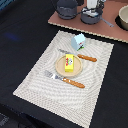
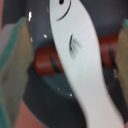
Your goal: Interact with the objects in diverse but meaningful ways.
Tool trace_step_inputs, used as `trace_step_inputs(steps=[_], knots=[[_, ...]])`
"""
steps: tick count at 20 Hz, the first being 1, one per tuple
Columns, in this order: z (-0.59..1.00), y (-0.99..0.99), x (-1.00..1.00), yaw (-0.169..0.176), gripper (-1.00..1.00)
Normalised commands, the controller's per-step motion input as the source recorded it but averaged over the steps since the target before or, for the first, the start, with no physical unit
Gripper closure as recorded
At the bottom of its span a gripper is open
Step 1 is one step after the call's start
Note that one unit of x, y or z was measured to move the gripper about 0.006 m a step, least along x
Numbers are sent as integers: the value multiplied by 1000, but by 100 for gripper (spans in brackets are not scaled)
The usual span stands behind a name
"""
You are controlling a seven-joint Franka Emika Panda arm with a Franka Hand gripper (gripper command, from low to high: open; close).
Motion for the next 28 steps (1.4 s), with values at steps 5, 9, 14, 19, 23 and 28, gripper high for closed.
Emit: trace_step_inputs(steps=[5, 9, 14, 19, 23, 28], knots=[[981, -606, 177, -25, -100], [919, -884, 206, 0, -100], [853, -914, 230, 0, -100], [438, -724, 69, 0, -100], [0, 0, 0, 0, -100], [0, 0, 0, 0, -100]])
